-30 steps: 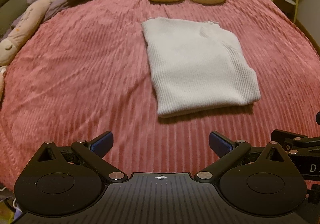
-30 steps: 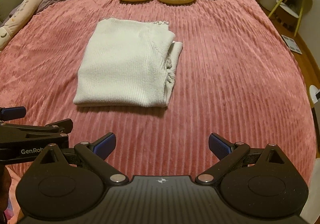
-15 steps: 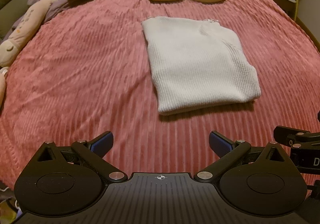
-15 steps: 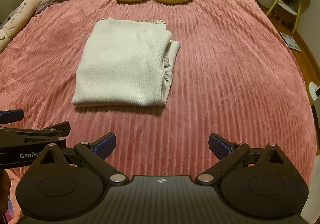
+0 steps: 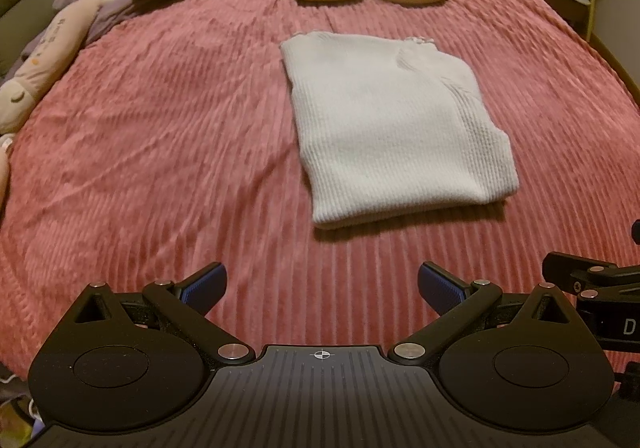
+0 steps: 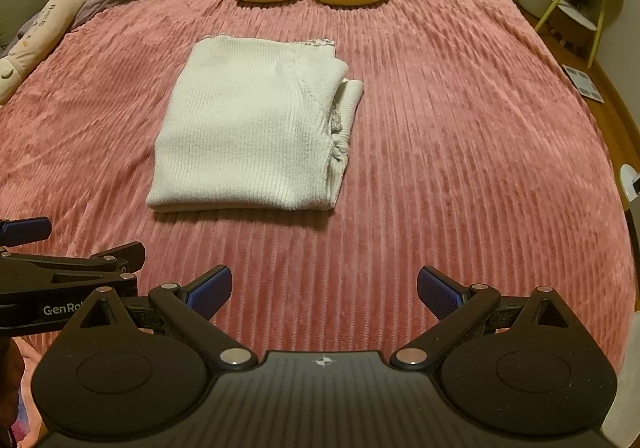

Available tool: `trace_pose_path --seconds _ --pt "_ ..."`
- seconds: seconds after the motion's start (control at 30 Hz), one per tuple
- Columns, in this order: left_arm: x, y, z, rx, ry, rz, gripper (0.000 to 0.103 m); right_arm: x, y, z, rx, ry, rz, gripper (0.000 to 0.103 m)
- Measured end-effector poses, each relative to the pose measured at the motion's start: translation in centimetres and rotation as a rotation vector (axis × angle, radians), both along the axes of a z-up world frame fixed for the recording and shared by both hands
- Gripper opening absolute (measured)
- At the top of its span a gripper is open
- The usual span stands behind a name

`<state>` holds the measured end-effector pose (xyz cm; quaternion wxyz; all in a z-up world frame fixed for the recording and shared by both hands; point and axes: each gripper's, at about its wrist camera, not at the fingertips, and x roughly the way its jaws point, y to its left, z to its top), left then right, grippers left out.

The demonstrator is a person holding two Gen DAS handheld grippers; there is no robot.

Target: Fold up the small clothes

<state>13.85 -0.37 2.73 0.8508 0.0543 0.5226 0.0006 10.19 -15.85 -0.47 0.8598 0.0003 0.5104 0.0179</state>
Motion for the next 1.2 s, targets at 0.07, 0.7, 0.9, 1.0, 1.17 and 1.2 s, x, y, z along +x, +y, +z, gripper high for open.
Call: trace_pose_path --seconds 0.07,0.7,0.9,1.0,1.17,1.2 --pt "0.00 -0.06 -0.02 0.000 0.001 0.000 0.103 -0.01 -0.02 -0.05 0.000 -0.002 0.001 0.099" --pt "-0.05 -0.23 -0.22 0.000 0.005 -0.001 0.103 -0.01 -0.04 -0.06 0.003 0.000 0.001 0.099" --pt "-0.05 -0.28 -0.24 -0.001 0.006 -0.001 0.103 -0.02 -0.13 -0.14 0.004 0.001 -0.001 0.099" --pt "-0.06 -0.33 -0.28 -0.001 0.006 -0.002 0.103 -0.05 -0.10 -0.14 0.003 0.002 -0.001 0.099" --pt "-0.09 -0.37 -0.30 -0.001 0.006 -0.001 0.103 -0.01 -0.13 -0.14 0.003 0.002 -0.003 0.099" --pt "-0.05 -0.32 -0.28 0.000 0.006 -0.001 0.103 -0.01 -0.15 -0.17 0.003 0.002 -0.003 0.099"
